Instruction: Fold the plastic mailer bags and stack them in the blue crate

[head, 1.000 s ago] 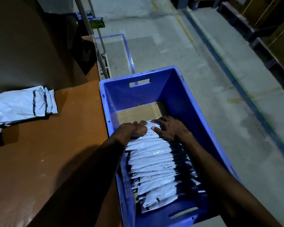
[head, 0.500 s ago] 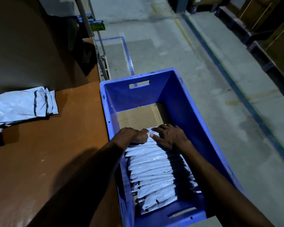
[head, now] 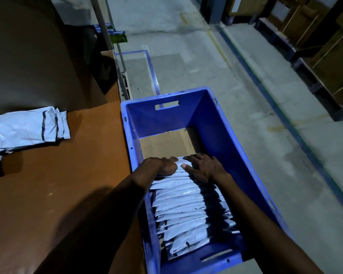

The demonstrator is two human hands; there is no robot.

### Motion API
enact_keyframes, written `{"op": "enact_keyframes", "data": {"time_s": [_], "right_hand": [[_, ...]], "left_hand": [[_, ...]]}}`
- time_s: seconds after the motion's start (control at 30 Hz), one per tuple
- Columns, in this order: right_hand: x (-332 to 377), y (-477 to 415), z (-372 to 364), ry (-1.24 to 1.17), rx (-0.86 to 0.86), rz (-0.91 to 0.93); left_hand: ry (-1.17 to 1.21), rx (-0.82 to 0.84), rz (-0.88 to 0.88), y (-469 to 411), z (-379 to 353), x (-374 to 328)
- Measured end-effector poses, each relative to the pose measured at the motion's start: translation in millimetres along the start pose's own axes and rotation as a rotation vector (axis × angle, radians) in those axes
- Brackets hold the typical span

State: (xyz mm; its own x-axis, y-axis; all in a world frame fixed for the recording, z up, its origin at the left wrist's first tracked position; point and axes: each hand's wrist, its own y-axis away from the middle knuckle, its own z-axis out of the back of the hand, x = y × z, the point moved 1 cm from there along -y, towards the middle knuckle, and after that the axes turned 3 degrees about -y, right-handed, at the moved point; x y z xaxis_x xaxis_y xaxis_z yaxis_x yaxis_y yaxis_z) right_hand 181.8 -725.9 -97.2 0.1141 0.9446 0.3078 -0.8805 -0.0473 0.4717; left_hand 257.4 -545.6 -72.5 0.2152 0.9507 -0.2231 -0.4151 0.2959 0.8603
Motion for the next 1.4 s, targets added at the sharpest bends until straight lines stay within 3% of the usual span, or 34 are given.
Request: {"op": "enact_keyframes", "data": {"time_s": [0.6,0.87,1.1,1.23,1.4], "right_hand": [[21.1,39.7,21.6,-0.041,-0.187,0.012],[55.5,75.6,32.1,-0.153,-0.406,0.032],[152.8,112.1,26.1,-0.153,-0.708,0.182],[234.6,116.8,10.3,-0.259,-0.789,0.325],[343.4,95.6,-6.2,-0.314,-0.756,0.465]], "left_hand": [[-0.286,-0.185,-0.068,56.1,-13.2,-1.1],[-0.545,-0.578,-0.219,122.9,-14.7,12.5],[-0.361,-1.008,-0.316,187.3,-27.3,100.7],[-0.229,-1.21,-0.333,223.8,-36.8,176.5],[-0.207,-1.245,-0.185,251.6,-32.6,281.3]]}}
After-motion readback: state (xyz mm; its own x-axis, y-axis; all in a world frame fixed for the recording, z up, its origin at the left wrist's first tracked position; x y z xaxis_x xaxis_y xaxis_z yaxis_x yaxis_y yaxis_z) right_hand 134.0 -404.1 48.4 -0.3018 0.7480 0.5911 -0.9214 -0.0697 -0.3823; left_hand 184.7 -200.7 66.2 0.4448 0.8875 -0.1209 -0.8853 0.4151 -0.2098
